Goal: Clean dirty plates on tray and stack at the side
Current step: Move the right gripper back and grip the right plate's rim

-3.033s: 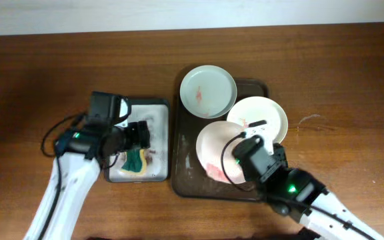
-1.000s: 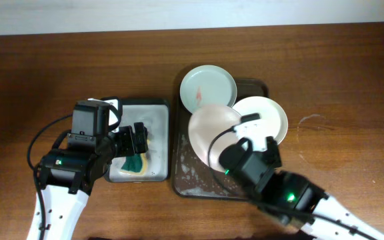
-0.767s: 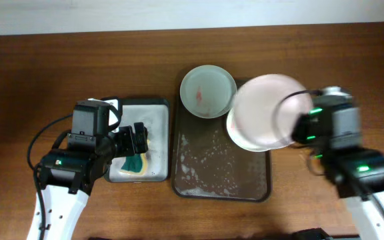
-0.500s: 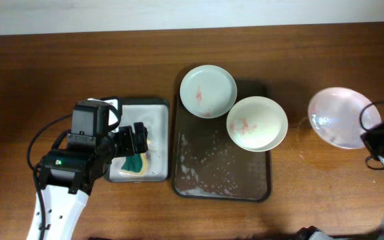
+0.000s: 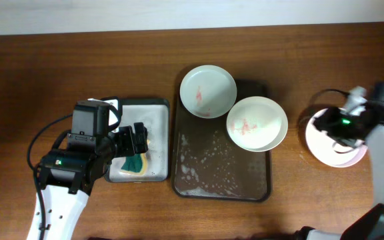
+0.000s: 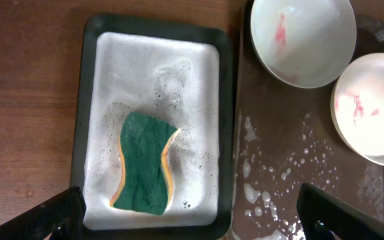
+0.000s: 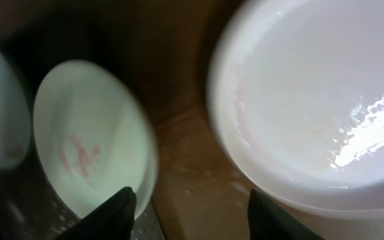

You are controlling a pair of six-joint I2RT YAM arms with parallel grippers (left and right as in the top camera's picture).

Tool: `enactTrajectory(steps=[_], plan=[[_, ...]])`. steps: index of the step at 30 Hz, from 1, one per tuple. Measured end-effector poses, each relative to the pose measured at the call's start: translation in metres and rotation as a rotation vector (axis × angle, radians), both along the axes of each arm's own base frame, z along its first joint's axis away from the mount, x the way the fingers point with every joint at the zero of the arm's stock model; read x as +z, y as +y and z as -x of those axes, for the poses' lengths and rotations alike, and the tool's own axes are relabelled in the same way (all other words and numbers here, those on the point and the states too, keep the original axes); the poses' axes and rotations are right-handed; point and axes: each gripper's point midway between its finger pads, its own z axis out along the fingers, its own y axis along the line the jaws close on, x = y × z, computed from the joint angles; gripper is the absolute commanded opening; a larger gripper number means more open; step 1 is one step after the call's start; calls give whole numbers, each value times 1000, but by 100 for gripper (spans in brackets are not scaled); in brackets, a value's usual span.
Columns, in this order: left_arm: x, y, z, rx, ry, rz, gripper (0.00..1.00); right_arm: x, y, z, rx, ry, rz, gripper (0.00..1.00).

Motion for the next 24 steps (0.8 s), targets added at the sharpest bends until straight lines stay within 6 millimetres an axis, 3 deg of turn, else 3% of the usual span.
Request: enactTrajectory(steps=[1,3,7,9,10,11,13,17,20,22,24], plan=[[0,0,0,0,0,0,99,-1,21,-10,90,-13,44,50],[0,0,0,0,0,0,99,-9,36,-28,167,-31,134,50],[0,0,0,0,0,0,99,-49,40,-44,204,29,180,39],[0,0,0,0,1,0,99,-75,41,-44,215,89,166,26],[0,0,0,0,0,0,100,-83,41,-44,220,107,163,11],[0,0,0,0,1,0,99,-87,42,-43,218,118,156,4],[0,0,0,0,0,0,99,-94,45,-42,234,132,143,4],[0,0,0,0,1,0,99,-84,48,-23,178,192,107,4],[0,0,0,0,0,0,99,-43,56,1,136,185,100,4],[0,0,0,0,1,0,99,-16,83,20,173,170,85,4],[0,0,0,0,1,0,99,-9,115,34,212,179,68,4]])
